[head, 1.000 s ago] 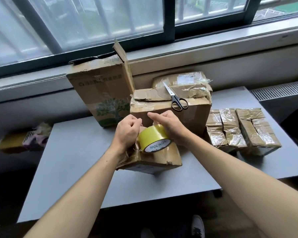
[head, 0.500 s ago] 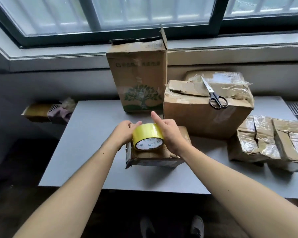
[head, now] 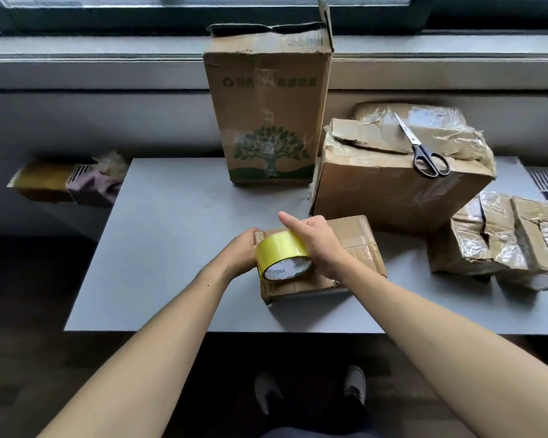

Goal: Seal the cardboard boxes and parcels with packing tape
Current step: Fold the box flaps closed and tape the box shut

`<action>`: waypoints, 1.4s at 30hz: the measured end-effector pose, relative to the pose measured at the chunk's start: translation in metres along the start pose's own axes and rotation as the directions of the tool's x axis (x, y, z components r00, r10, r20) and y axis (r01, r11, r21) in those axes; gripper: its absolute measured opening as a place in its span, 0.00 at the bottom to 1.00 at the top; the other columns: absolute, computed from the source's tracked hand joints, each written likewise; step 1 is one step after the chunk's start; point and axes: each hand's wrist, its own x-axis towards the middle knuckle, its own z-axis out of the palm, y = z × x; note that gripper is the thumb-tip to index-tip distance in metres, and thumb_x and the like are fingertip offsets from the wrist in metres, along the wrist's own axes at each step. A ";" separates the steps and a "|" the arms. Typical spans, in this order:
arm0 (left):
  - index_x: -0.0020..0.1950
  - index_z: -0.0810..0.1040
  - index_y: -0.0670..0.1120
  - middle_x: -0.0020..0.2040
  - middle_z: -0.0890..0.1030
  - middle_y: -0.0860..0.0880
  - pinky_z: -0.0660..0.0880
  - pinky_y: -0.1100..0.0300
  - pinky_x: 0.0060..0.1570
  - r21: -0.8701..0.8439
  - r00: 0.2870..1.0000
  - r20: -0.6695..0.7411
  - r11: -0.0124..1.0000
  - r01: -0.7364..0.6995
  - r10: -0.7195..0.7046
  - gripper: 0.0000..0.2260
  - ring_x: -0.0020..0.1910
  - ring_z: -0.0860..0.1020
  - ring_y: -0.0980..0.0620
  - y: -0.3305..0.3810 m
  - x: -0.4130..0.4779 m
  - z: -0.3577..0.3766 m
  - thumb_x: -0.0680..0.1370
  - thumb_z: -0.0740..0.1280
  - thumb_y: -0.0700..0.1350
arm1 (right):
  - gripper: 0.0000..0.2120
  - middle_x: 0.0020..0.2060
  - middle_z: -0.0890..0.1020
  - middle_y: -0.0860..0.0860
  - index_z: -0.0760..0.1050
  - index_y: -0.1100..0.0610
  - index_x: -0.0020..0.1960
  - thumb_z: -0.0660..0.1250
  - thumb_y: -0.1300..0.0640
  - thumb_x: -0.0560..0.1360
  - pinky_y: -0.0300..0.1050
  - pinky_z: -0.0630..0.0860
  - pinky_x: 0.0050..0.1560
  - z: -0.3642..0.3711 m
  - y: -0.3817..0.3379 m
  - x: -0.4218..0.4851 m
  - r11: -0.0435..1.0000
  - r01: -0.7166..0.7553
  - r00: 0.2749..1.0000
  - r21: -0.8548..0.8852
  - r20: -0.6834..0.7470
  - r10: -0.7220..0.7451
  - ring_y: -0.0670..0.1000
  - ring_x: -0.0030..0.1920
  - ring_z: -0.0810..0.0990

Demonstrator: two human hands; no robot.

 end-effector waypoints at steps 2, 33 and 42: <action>0.38 0.73 0.44 0.33 0.72 0.54 0.67 0.60 0.33 0.030 1.000 -0.024 0.999 0.013 -0.012 0.13 0.33 0.68 0.54 -0.004 0.006 0.000 0.70 0.68 0.53 | 0.28 0.24 0.60 0.50 0.62 0.53 0.26 0.69 0.49 0.79 0.45 0.54 0.29 -0.001 -0.013 -0.002 0.989 0.084 0.996 -0.120 0.039 -0.079 0.49 0.26 0.58; 0.42 0.72 0.51 0.48 0.82 0.49 0.70 0.49 0.54 0.465 0.840 -0.513 0.880 0.098 0.177 0.23 0.52 0.77 0.42 0.053 0.010 0.081 0.83 0.44 0.61 | 0.28 0.27 0.60 0.55 0.61 0.61 0.27 0.66 0.49 0.80 0.52 0.53 0.33 -0.089 0.007 -0.021 0.954 0.168 0.980 -0.247 -0.059 -0.188 0.54 0.30 0.57; 0.41 0.68 0.50 0.45 0.80 0.46 0.66 0.49 0.54 0.552 0.831 -0.505 0.828 0.103 0.233 0.17 0.50 0.75 0.42 0.056 0.010 0.087 0.84 0.51 0.56 | 0.28 0.22 0.63 0.51 0.63 0.57 0.24 0.63 0.48 0.80 0.45 0.61 0.28 -0.113 -0.037 -0.021 0.731 0.250 0.965 -0.634 0.105 -0.239 0.51 0.25 0.61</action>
